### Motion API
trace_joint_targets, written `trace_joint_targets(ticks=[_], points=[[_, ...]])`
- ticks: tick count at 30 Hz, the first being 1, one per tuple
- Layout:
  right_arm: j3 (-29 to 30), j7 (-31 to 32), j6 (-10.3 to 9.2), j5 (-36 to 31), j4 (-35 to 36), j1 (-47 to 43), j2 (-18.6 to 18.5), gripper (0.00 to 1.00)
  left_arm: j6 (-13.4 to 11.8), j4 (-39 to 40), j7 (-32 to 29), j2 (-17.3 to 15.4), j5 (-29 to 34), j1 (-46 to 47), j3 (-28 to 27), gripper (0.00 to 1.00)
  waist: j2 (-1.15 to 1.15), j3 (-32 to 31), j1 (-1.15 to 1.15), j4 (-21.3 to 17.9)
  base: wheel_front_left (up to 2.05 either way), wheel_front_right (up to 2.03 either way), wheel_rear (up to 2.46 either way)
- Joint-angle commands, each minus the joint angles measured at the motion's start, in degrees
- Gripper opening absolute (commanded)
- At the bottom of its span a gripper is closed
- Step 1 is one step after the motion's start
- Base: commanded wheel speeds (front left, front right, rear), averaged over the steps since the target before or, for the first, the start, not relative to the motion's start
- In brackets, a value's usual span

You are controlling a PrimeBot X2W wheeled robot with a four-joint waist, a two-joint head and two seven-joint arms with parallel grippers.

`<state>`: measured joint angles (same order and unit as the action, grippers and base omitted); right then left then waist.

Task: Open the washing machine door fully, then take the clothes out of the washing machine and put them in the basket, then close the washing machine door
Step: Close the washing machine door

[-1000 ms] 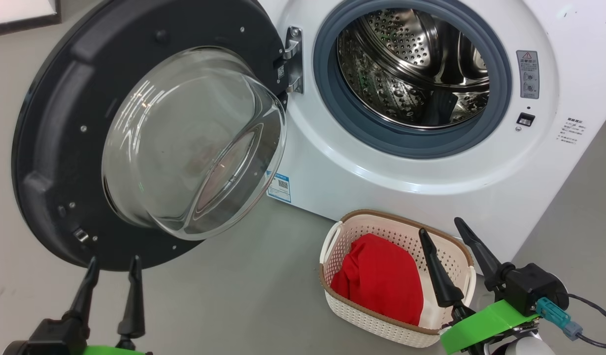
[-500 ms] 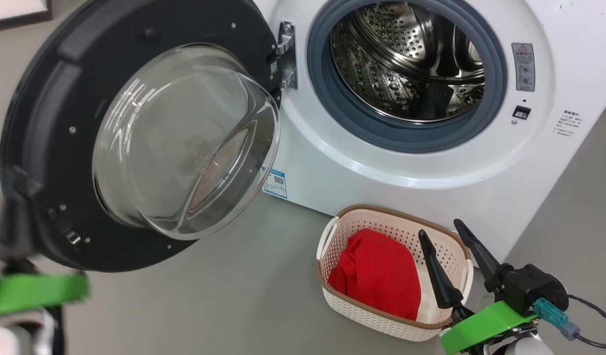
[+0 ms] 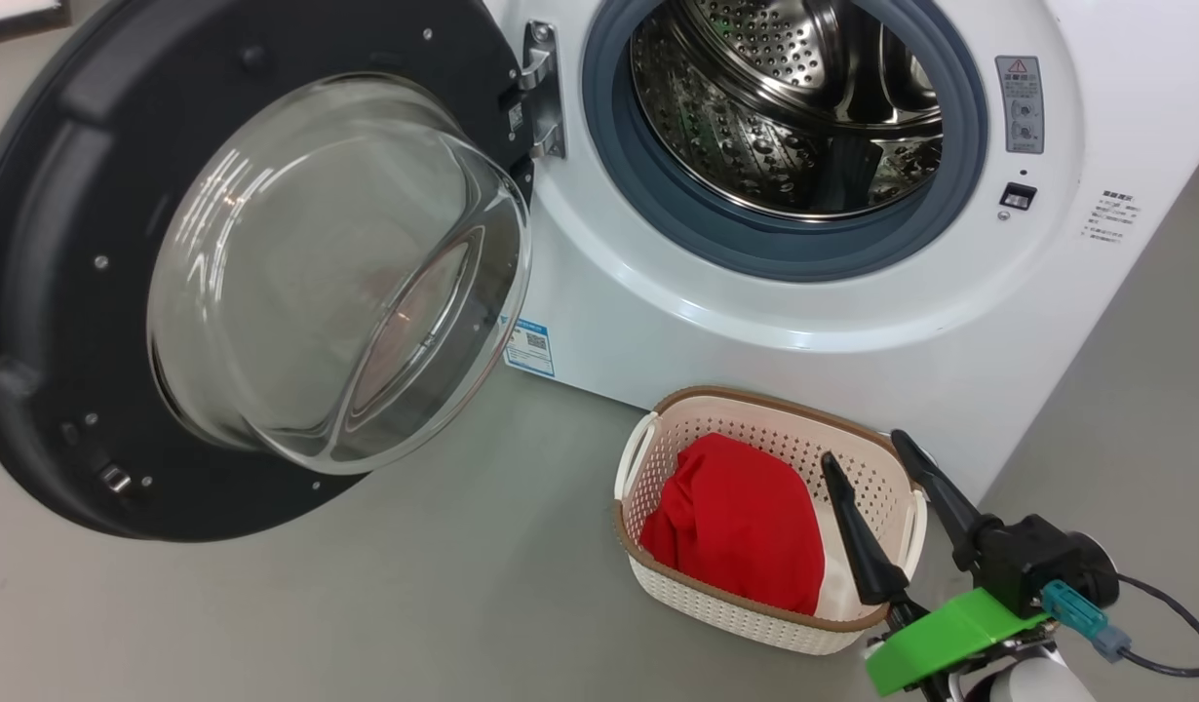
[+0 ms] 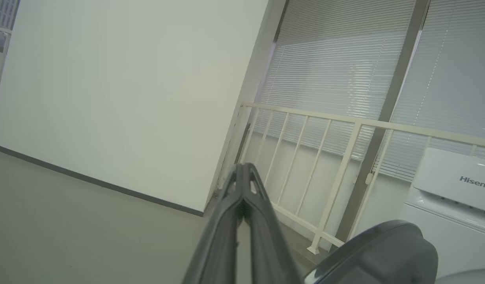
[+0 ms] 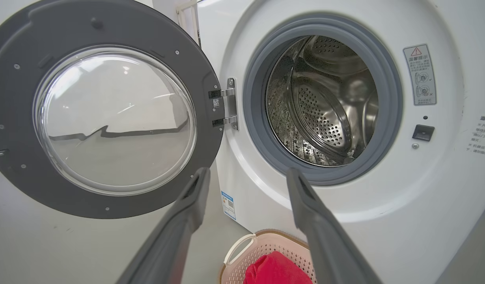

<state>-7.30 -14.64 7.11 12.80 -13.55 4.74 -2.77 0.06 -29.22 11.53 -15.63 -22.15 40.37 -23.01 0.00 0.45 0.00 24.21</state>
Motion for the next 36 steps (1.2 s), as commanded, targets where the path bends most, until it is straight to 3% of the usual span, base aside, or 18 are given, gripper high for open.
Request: trace_joint_targets(ticks=[1,7,14,24,36], points=[[-1.6,-0.4,0.37,-0.8,1.3,2.9,-0.1,1.0,0.4,-0.4,-0.8,-3.1,-1.5,2.8,-2.1,0.0,0.0,0.1,0.0,-0.2,0.0,0.0,0.0],[-2.1,-0.4,0.37,-1.1,0.8,3.6,-0.1,1.0,2.5,-16.4,-15.2,-5.5,-12.2,12.0,-6.8,0.0,0.0,0.7,0.0,-1.3,0.0,0.0,0.0],[-2.1,-0.4,0.37,-1.3,0.6,3.8,-0.1,1.0,4.1,-26.5,-30.0,-8.9,-19.3,16.6,-9.5,0.0,0.0,1.1,0.0,-2.4,0.0,0.0,0.0],[-2.0,-0.4,0.37,-1.4,0.6,4.0,-0.1,1.0,6.0,-31.7,-37.6,-9.3,-23.4,17.2,-10.3,0.0,0.0,1.6,0.0,-2.6,0.0,0.0,0.0],[-2.6,-0.4,0.37,0.4,0.5,3.0,-0.1,1.0,7.3,-30.8,-45.6,-8.0,-27.7,15.0,-9.4,0.0,0.0,0.9,0.0,-2.4,0.0,0.0,0.0]])
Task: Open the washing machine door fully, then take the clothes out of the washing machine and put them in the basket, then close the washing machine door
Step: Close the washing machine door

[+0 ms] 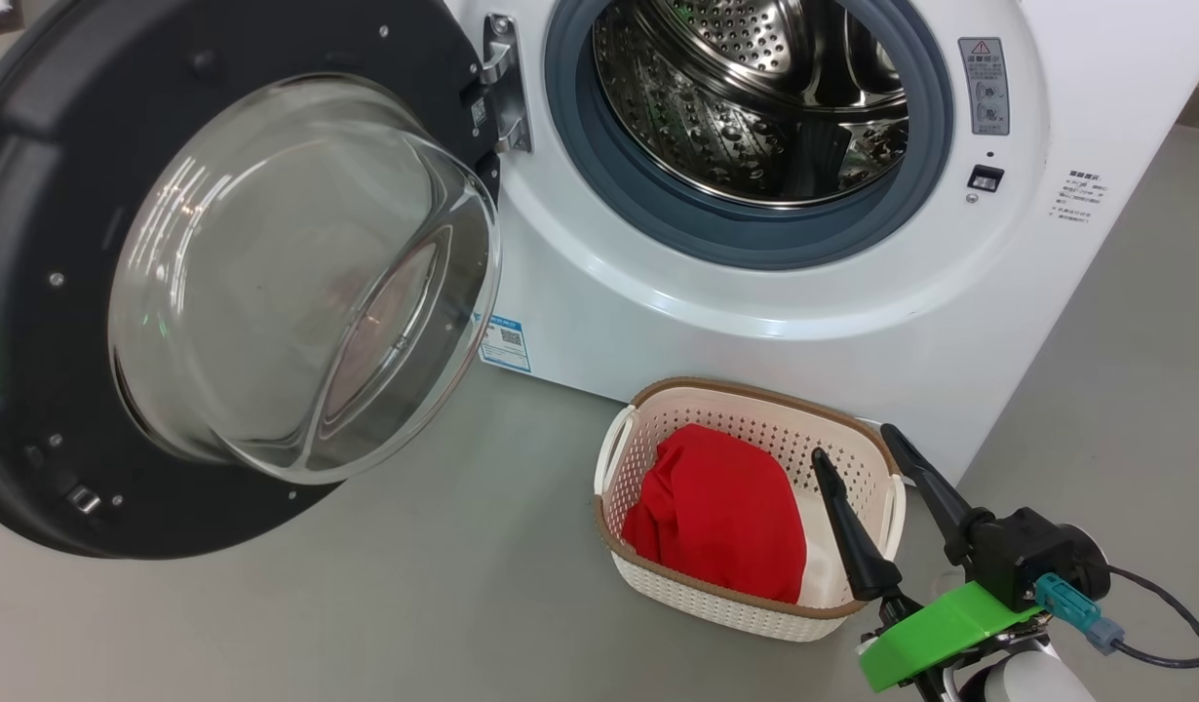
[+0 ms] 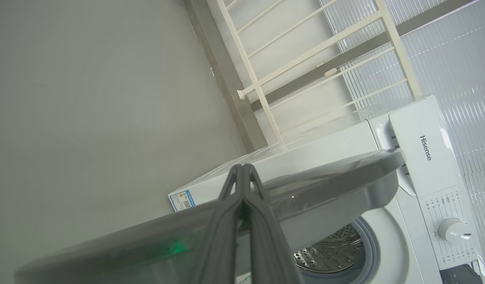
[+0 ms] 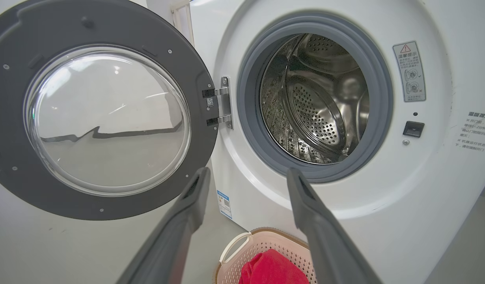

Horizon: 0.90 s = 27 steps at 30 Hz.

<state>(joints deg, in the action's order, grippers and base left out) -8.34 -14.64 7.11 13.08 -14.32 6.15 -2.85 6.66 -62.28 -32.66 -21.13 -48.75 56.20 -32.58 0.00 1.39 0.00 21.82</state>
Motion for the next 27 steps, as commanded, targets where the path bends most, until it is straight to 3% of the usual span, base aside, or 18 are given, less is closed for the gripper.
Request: trace_joint_targets(ticks=[1,10,27], points=[[-1.6,-0.4,0.37,0.2,1.3,1.6,0.0,1.0,0.8,2.8,-2.4,-2.2,-1.9,-1.0,0.2,0.0,0.0,-0.1,0.0,0.0,0.0,0.0,0.0],[-1.6,-0.4,0.37,0.9,1.6,1.3,0.0,1.0,0.8,12.2,-10.3,0.7,-9.1,-5.5,1.3,0.0,0.0,-0.4,0.0,0.1,0.0,0.0,0.0],[-1.7,-0.4,0.37,2.0,2.5,0.5,0.0,1.0,0.8,25.1,-16.4,6.4,-17.4,-15.7,0.3,0.0,0.0,-0.6,0.0,0.5,0.0,0.0,0.0]])
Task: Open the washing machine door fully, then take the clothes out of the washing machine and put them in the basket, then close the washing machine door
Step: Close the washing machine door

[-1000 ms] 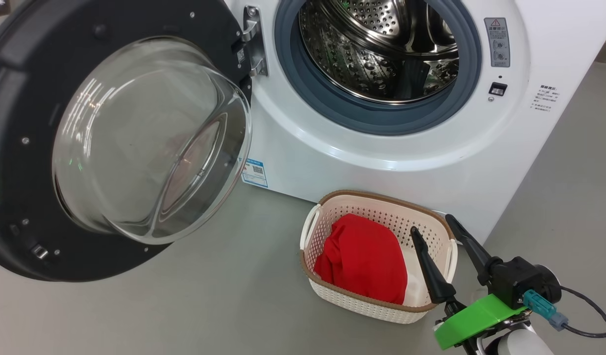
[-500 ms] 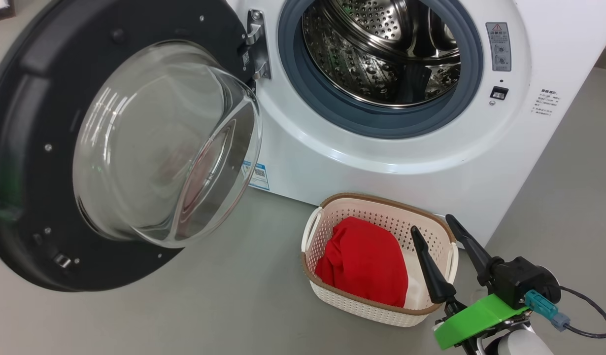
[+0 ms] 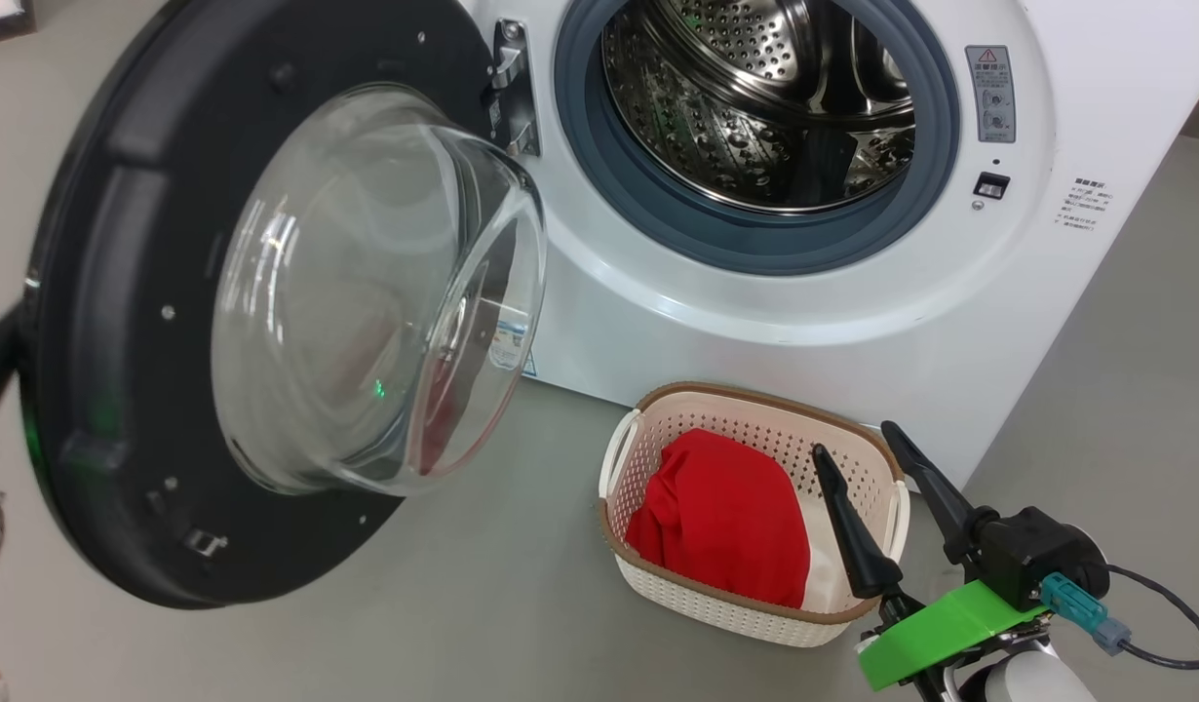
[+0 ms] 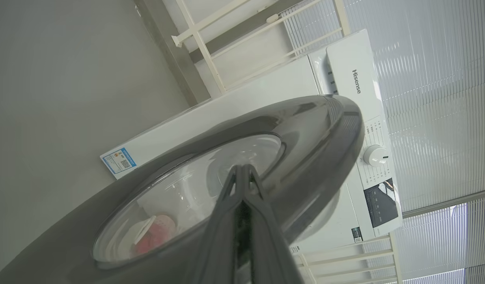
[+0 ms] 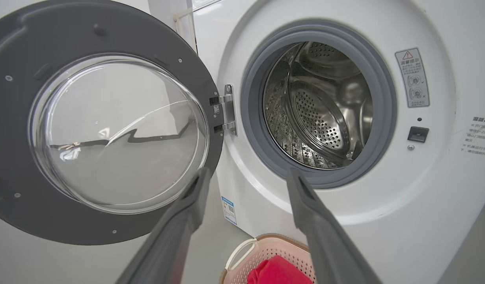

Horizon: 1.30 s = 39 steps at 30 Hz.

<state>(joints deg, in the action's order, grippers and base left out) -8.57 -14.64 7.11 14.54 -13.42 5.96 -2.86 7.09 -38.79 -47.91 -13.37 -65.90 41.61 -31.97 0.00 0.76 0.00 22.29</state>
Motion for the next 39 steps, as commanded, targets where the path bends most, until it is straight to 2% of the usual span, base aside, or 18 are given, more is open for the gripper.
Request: trace_joint_targets(ticks=[1,7,19,31,39], points=[[-1.5,-0.4,0.37,0.6,1.6,0.7,0.0,1.0,0.4,2.3,-1.4,-1.0,-0.5,-1.6,-0.3,0.0,0.0,0.0,0.0,0.0,0.0,0.0,0.0],[-1.7,-0.4,0.37,0.8,1.6,0.8,0.0,1.0,0.3,7.3,-3.1,2.6,-3.2,-4.1,-0.9,0.0,0.0,0.2,0.0,0.3,0.0,0.0,0.0],[-1.8,-0.4,0.37,0.9,1.5,1.6,0.0,1.0,-1.4,20.1,-6.6,8.4,-6.7,-9.7,0.2,0.0,0.0,1.3,0.0,-0.4,0.0,0.0,0.0],[-1.9,-0.4,0.37,0.6,1.2,2.4,0.0,1.0,-2.9,28.7,-6.9,10.3,-11.2,-14.2,3.3,0.0,0.0,2.5,0.0,-2.4,0.0,0.0,0.0],[-1.9,-0.4,0.37,0.5,1.2,2.6,0.0,1.0,-3.7,33.3,-4.6,10.5,-16.0,-17.9,8.0,0.0,0.0,2.7,0.0,-4.0,0.0,0.0,0.0]])
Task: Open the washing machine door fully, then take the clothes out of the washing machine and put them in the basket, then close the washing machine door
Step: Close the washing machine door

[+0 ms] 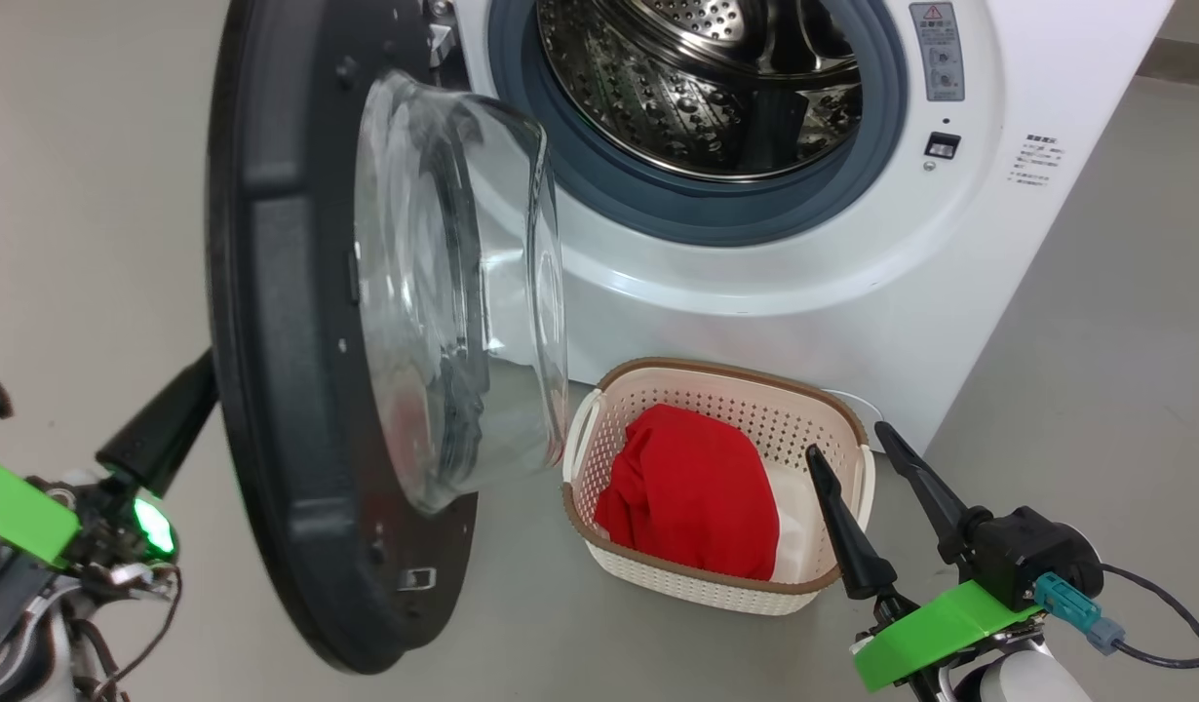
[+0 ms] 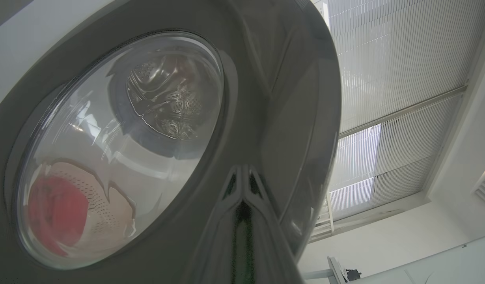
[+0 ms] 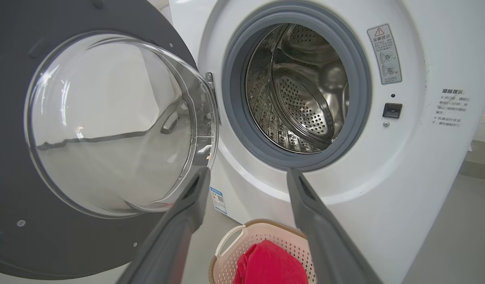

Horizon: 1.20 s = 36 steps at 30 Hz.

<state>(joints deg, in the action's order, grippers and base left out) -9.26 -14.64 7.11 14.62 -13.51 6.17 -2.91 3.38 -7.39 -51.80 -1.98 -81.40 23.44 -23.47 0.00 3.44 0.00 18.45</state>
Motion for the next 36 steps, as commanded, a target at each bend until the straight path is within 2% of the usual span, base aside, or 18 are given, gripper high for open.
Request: trace_joint_targets(ticks=[1,13,31,33,34,36], points=[[-1.3,-0.4,0.37,0.5,1.3,2.4,0.0,1.0,-0.1,2.4,-0.3,-0.9,-1.0,-0.2,0.2,0.0,0.0,0.1,0.0,-0.4,0.0,0.0,0.0],[-1.0,-0.4,0.37,0.3,1.3,2.5,0.0,1.0,-0.9,6.2,3.0,-0.9,-5.0,-3.6,5.2,0.0,0.0,0.5,0.0,-3.0,0.0,0.0,0.0],[-0.7,-0.4,0.37,0.2,1.1,2.2,0.0,1.0,-1.1,6.4,5.9,-1.0,-4.7,-4.7,5.1,0.0,0.0,0.4,0.0,-3.3,0.0,0.0,0.0],[-0.8,-0.4,0.37,0.2,1.0,2.2,0.0,1.0,-0.3,6.5,6.8,-1.3,-3.9,-4.7,4.7,0.23,0.0,0.4,0.0,-3.1,0.0,0.0,0.0],[-0.8,-0.4,0.37,0.2,1.0,2.1,0.0,1.0,1.1,6.6,8.4,-2.0,-2.1,-4.8,4.2,1.0,0.0,0.3,0.0,-3.0,0.0,0.0,0.0],[-0.9,-0.4,0.37,0.2,0.9,2.0,0.0,1.0,2.2,6.1,10.5,-2.6,-0.1,-4.7,3.7,1.0,0.0,0.3,0.0,-2.8,0.0,0.0,0.0]])
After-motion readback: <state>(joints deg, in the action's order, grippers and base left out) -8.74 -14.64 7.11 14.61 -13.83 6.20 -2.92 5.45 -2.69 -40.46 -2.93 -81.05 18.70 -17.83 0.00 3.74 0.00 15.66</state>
